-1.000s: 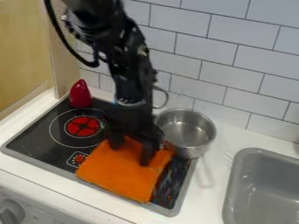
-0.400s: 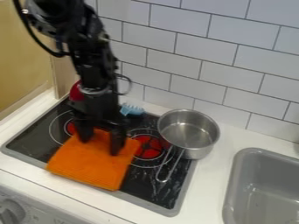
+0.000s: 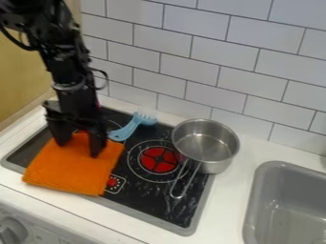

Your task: Move the orange cloth on top of the left stove

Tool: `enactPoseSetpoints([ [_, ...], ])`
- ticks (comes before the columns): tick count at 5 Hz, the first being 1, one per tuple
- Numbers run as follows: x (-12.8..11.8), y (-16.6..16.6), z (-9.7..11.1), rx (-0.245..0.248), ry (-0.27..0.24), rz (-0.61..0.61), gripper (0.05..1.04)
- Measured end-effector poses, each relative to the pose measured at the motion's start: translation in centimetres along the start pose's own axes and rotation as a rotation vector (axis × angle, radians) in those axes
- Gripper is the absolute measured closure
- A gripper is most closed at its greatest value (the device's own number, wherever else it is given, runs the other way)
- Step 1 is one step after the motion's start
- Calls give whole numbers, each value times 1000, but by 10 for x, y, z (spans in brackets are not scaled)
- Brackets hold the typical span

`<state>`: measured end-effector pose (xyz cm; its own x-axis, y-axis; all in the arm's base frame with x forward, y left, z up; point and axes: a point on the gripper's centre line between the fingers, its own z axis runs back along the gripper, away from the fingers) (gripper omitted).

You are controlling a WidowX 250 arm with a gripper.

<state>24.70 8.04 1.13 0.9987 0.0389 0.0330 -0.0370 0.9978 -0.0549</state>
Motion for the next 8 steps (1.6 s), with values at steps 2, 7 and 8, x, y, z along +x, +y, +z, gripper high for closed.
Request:
enactPoseSetpoints([
  [2, 4, 31, 6, 8, -12, 42, 85],
  [7, 5, 41, 7, 41, 6, 71, 85],
  [8, 10, 40, 28, 58, -58, 72, 85],
])
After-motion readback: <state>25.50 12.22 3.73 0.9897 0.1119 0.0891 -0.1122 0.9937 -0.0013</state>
